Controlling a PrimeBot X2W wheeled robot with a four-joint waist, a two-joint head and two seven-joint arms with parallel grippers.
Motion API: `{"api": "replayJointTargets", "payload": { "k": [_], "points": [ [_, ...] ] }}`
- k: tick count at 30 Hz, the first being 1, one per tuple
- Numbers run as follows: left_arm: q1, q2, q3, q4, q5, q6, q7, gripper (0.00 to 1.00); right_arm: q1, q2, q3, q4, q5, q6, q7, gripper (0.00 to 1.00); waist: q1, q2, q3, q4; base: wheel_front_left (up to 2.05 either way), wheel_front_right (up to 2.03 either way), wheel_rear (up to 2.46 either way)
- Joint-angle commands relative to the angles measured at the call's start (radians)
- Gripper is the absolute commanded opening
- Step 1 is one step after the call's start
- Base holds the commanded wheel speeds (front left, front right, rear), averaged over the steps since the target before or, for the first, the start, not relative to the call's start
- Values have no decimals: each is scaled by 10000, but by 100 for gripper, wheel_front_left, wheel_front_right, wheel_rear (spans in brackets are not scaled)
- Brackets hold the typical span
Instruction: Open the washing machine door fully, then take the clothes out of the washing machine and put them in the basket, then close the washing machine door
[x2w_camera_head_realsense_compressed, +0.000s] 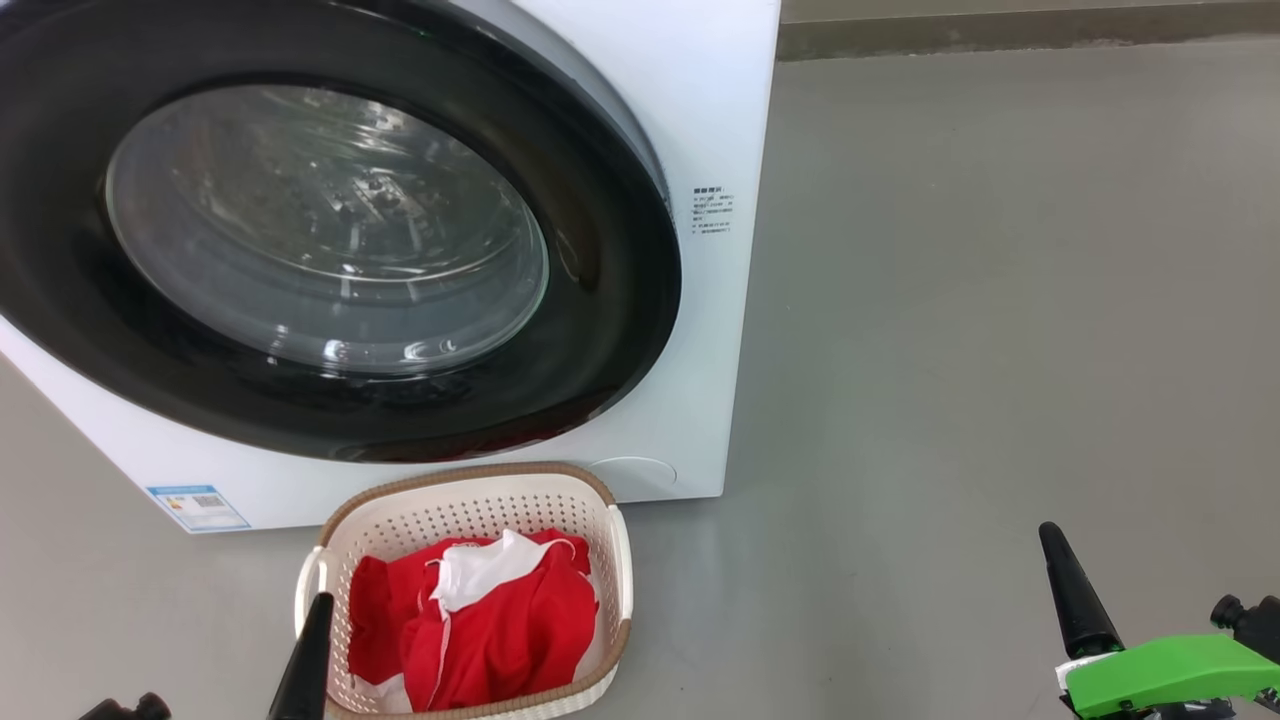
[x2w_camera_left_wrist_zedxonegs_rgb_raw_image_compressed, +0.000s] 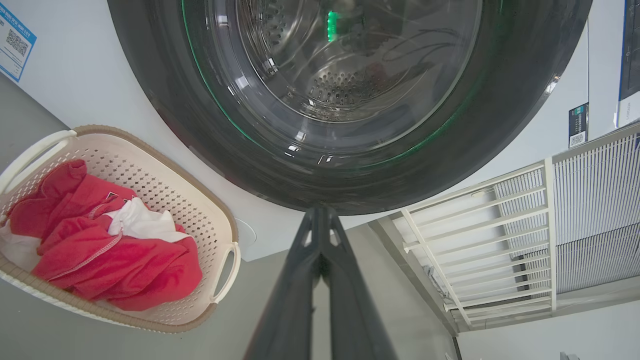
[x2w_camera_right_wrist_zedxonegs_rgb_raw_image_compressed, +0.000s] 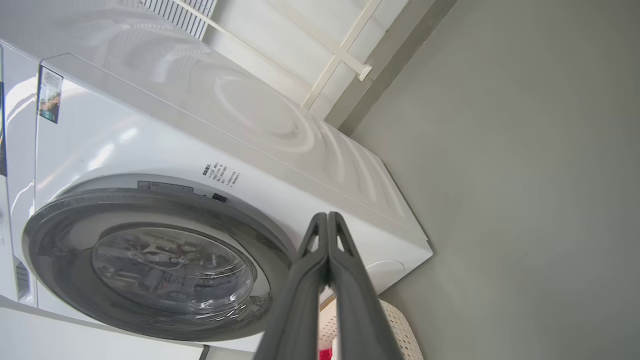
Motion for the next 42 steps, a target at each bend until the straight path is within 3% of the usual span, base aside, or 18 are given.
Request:
{"api": "replayJointTargets", "payload": {
  "k": [1,42],
  "points": [
    [-507,56,276,-178,-267,-45,62,0,-438,-165,68,-234,270,-6,72,0,-1,0,-9,-3,0,0,0],
    [-1135,-257,865,196,-4189,-69,1259,0,-1252,-232,-206,-147,4538,-9,1297,0,-1,0,-333,-111,0,0,0]
  ]
}}
